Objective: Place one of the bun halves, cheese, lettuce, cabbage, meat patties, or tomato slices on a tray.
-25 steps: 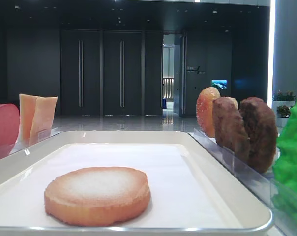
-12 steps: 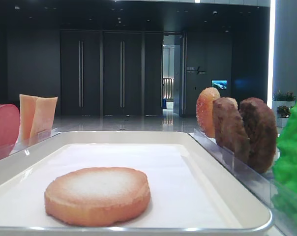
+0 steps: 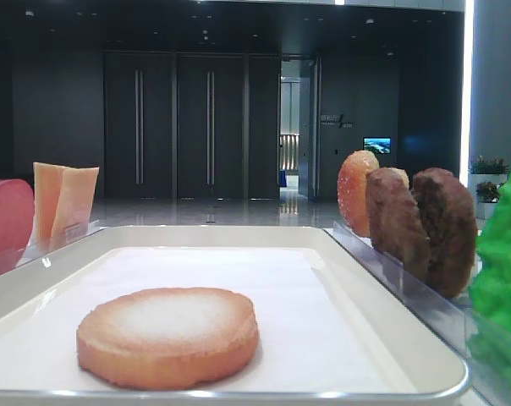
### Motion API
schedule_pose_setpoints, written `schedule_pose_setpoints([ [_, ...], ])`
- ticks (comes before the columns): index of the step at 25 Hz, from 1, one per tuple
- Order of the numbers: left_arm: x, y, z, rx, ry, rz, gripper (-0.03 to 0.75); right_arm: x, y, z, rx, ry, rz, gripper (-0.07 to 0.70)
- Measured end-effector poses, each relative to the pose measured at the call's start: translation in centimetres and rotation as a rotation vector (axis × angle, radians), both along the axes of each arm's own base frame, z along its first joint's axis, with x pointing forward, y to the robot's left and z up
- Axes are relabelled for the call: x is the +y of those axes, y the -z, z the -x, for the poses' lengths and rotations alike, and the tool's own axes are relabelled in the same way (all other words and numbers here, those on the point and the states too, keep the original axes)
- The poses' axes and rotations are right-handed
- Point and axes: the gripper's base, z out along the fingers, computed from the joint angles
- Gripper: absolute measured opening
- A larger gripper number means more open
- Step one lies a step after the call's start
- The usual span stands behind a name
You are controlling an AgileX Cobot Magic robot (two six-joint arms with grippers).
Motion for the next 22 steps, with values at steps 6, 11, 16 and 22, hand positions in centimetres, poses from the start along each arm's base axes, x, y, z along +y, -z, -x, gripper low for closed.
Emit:
schedule_pose_setpoints([
  [6, 0.0, 0.0, 1.8, -0.144, 0.006, 0.0, 0.517, 0.0, 0.0, 0.0, 0.0, 0.0, 0.0, 0.538],
  [11, 0.0, 0.0, 1.9, -0.145, 0.006, 0.0, 0.517, 0.0, 0.0, 0.0, 0.0, 0.0, 0.0, 0.538],
  [16, 0.0, 0.0, 1.9, -0.145, 0.006, 0.0, 0.517, 0.0, 0.0, 0.0, 0.0, 0.0, 0.0, 0.538],
  [22, 0.0, 0.0, 1.9, -0.145, 0.006, 0.0, 0.517, 0.0, 0.0, 0.0, 0.0, 0.0, 0.0, 0.538],
])
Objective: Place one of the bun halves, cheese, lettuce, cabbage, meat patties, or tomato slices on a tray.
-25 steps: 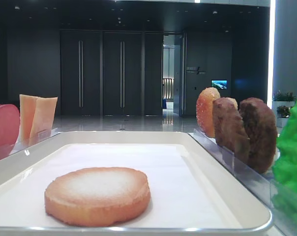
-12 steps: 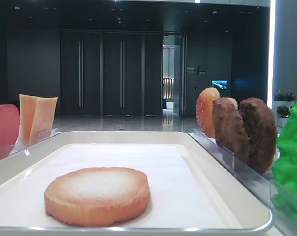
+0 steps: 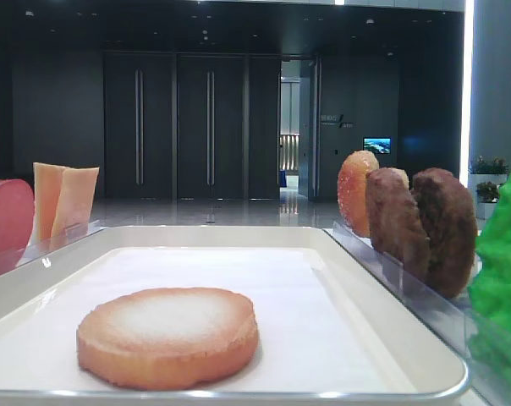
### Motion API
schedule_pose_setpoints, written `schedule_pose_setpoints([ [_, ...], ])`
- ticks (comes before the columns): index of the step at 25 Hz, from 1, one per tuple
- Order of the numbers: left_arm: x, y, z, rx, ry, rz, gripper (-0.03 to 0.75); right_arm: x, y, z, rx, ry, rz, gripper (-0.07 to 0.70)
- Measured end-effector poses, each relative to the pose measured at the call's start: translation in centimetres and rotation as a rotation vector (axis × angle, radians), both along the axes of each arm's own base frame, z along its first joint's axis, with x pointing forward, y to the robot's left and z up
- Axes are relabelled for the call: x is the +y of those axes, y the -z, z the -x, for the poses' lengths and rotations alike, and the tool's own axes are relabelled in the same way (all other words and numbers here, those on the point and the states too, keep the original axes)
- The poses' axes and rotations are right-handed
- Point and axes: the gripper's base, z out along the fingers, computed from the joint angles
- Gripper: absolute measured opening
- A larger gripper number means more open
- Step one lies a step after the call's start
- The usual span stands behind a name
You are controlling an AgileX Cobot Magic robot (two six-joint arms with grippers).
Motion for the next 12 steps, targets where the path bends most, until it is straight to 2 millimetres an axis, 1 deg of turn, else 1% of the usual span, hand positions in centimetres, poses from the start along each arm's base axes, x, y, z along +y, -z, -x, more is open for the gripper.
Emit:
schedule_pose_setpoints([
  [12, 0.0, 0.0, 0.0, 0.0, 0.0, 0.0, 0.517, 0.0, 0.0, 0.0, 0.0, 0.0, 0.0, 0.538],
])
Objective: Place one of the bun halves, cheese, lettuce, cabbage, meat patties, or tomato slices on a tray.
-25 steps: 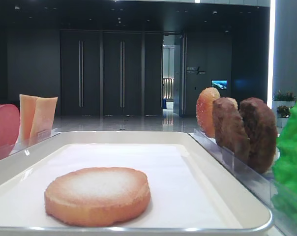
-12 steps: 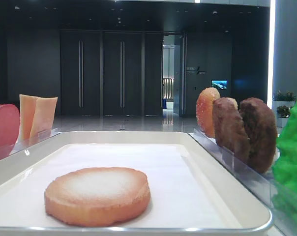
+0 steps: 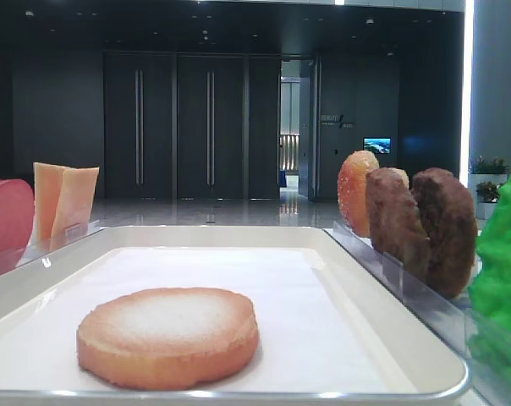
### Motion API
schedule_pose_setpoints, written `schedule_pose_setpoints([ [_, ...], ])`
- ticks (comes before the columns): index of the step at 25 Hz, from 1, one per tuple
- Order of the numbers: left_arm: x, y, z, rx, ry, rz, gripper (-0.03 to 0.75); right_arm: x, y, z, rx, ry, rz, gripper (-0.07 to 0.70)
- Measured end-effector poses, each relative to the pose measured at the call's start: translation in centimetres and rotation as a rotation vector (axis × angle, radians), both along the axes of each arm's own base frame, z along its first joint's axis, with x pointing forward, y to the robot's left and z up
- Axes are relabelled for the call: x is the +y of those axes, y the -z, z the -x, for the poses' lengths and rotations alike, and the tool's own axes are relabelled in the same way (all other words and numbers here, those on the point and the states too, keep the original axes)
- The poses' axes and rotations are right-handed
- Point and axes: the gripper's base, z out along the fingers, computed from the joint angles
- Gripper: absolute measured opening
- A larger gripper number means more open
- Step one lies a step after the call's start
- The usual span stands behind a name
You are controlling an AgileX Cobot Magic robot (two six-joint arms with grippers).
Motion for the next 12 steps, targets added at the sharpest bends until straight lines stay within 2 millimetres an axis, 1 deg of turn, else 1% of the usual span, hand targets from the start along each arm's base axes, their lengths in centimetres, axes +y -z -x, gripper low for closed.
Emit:
schedule_pose_setpoints([
  [12, 0.0, 0.0, 0.0, 0.0, 0.0, 0.0, 0.517, 0.0, 0.0, 0.0, 0.0, 0.0, 0.0, 0.538],
])
